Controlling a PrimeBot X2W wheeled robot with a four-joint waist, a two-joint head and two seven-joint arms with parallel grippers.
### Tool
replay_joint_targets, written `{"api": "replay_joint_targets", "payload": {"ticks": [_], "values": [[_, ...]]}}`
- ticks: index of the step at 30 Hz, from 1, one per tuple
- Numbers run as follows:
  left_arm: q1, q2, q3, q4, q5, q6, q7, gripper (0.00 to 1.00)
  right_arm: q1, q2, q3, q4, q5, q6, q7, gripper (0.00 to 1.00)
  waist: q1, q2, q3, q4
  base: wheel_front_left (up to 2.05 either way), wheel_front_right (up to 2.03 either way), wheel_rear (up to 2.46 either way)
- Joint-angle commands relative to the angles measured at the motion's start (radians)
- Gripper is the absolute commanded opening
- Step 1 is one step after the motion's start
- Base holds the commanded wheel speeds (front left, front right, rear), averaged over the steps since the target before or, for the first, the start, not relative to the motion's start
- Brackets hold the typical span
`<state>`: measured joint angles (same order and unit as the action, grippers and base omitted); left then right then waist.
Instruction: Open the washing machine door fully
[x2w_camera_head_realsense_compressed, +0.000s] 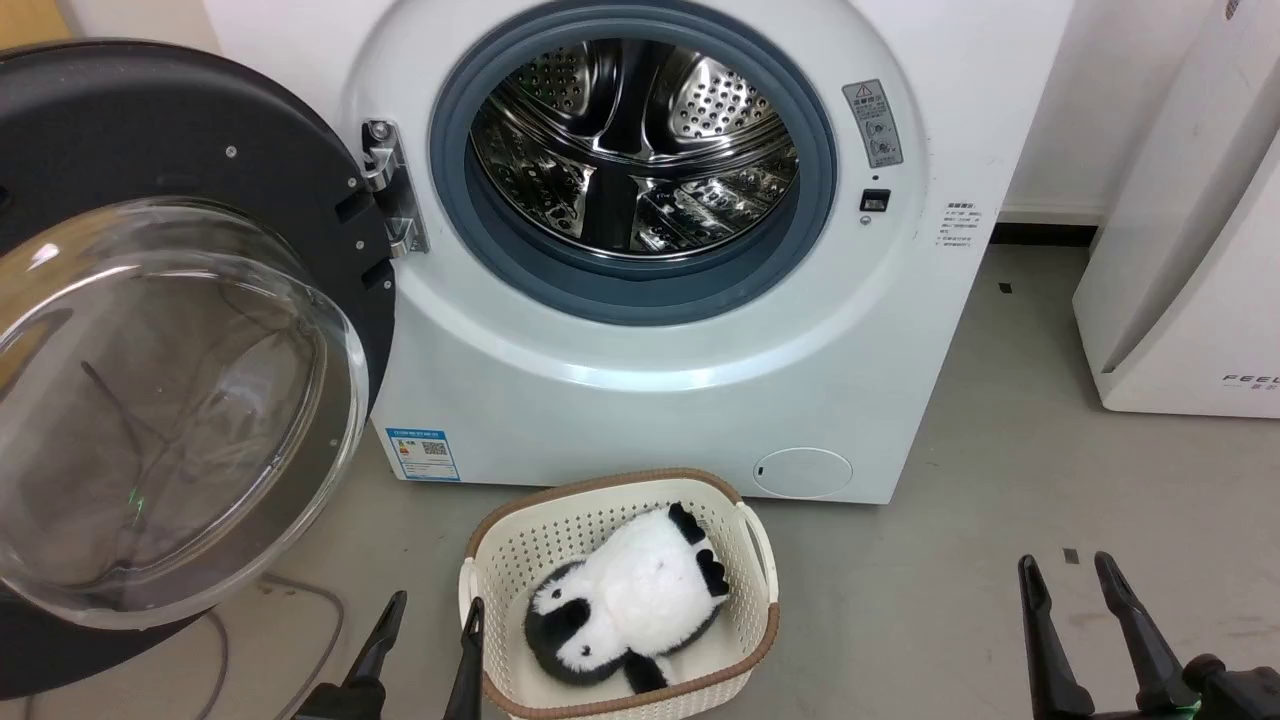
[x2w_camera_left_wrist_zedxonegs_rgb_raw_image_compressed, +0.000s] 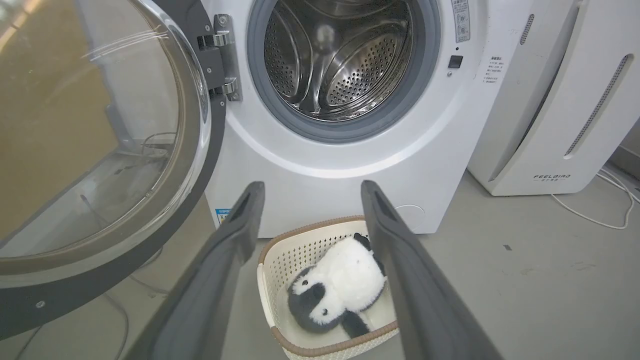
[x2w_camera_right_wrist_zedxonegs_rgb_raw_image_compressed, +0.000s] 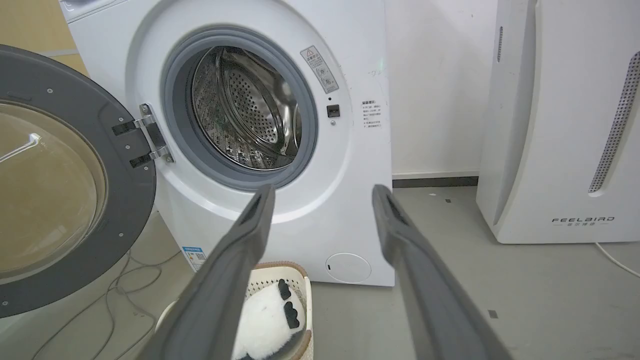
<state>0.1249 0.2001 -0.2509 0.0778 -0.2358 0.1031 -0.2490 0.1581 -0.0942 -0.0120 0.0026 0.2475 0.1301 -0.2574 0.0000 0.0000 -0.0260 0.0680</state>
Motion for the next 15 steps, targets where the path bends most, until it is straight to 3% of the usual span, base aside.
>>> {"api": "replay_joint_targets", "payload": {"ticks": [1, 8, 9, 15], "values": [[-0.003, -0.003, 0.000, 0.004, 0.006, 0.006, -0.011, 1.00, -0.001, 0.006, -0.003, 0.004, 0.003, 0.001, -0.004, 1.00, 0.0000, 0.0000, 0.000, 0.001, 0.00, 0.00, 0.00], [-0.006, -0.007, 0.001, 0.009, 0.001, 0.002, -0.012, 1.00, -0.002, 0.007, -0.006, 0.006, 0.011, 0.001, -0.004, 1.00, 0.0000, 0.0000, -0.001, 0.004, 0.00, 0.00, 0.00], [-0.001, -0.003, 0.001, 0.008, -0.001, -0.001, -0.007, 0.00, 0.000, 0.002, -0.004, 0.004, 0.009, 0.000, 0.000, 0.00, 0.0000, 0.0000, -0.001, 0.004, 0.00, 0.00, 0.00], [-0.002, -0.004, 0.004, 0.007, -0.001, -0.002, -0.004, 0.00, -0.002, 0.002, -0.004, 0.004, 0.006, 0.000, 0.003, 0.00, 0.0000, 0.0000, 0.000, 0.003, 0.00, 0.00, 0.00]]}}
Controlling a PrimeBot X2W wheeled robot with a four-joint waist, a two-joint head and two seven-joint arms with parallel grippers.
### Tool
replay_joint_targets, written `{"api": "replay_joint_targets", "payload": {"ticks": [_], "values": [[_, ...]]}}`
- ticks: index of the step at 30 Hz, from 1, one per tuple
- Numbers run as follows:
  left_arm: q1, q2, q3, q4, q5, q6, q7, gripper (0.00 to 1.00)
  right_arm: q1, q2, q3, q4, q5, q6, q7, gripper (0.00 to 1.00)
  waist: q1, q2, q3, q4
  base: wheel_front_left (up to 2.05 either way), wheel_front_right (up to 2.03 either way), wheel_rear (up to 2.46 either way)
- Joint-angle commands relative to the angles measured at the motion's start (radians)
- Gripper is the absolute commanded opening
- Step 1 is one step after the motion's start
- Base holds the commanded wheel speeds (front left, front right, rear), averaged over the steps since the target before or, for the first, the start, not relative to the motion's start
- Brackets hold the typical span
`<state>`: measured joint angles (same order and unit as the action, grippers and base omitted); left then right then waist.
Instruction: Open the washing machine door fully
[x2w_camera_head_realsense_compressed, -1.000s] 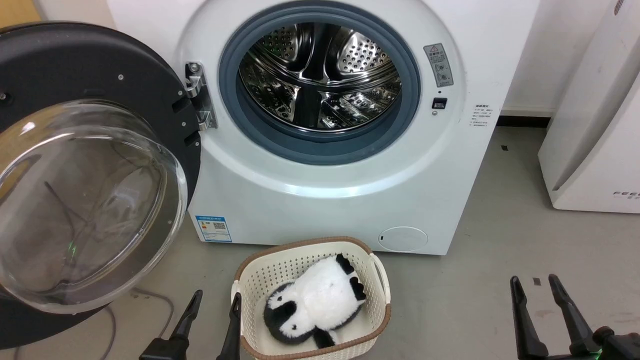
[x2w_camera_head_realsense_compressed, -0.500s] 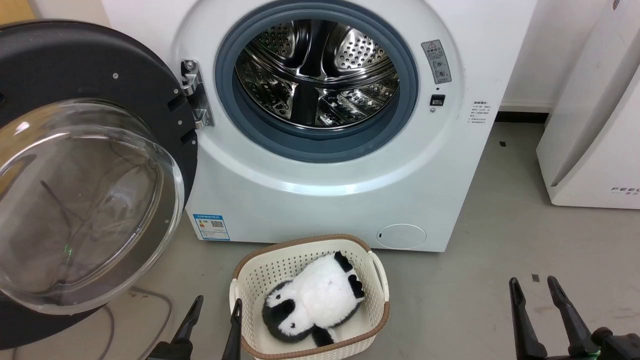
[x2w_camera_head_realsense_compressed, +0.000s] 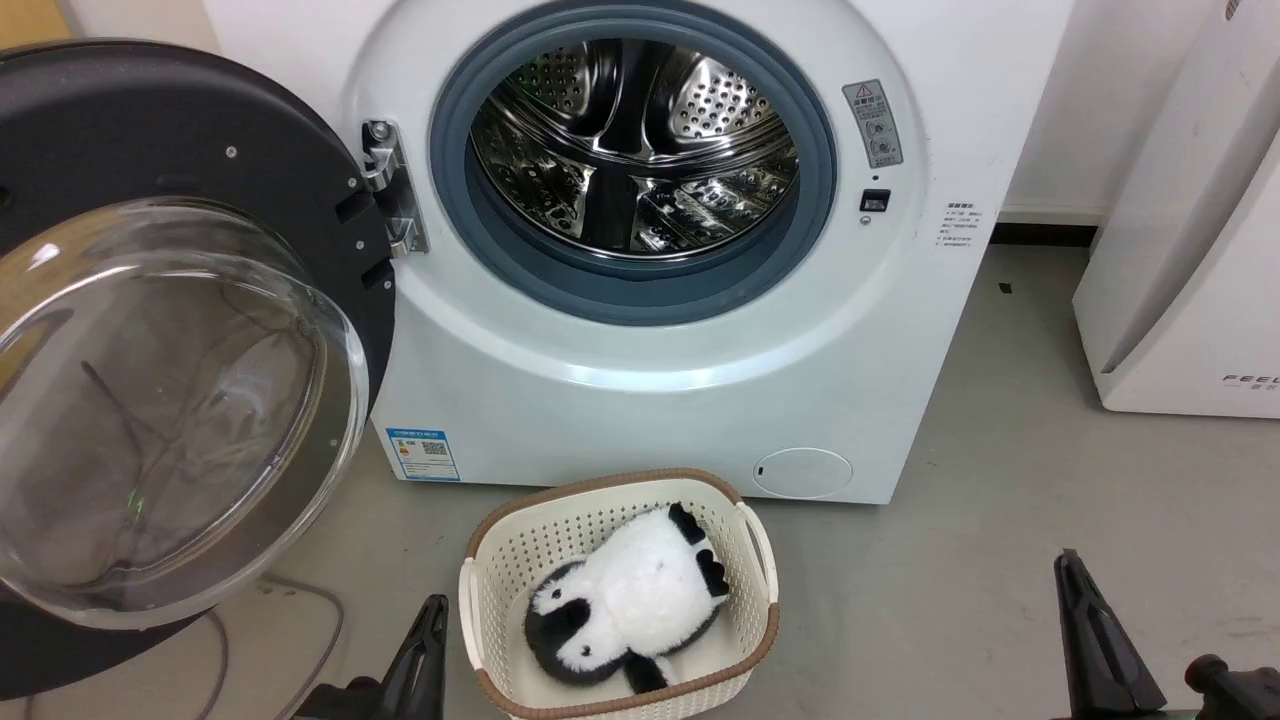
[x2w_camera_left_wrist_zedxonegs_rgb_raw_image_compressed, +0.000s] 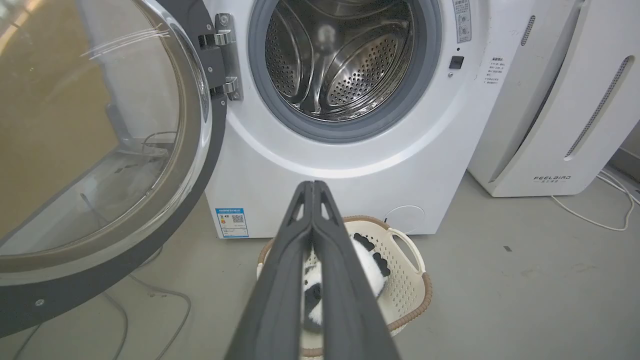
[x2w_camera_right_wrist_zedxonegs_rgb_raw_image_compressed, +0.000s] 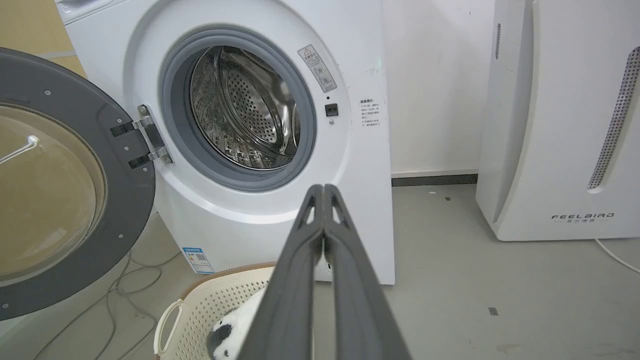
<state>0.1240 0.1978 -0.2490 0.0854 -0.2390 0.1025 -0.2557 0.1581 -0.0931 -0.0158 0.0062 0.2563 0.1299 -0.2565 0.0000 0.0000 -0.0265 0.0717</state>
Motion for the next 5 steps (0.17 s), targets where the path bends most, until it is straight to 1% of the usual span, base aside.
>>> {"api": "replay_joint_targets", "payload": {"ticks": [1, 5], "values": [[-0.002, -0.003, 0.004, -0.001, 0.004, -0.002, 0.004, 0.00, -0.003, 0.001, 0.000, 0.000, -0.004, 0.000, 0.004, 0.00, 0.0000, 0.0000, 0.000, -0.001, 0.00, 0.00, 0.00], [-0.006, -0.007, 0.012, -0.004, 0.012, -0.005, 0.013, 0.00, -0.008, 0.002, 0.001, 0.000, -0.013, 0.000, 0.013, 0.00, 0.0000, 0.0000, 0.001, -0.003, 0.00, 0.00, 0.00]]}}
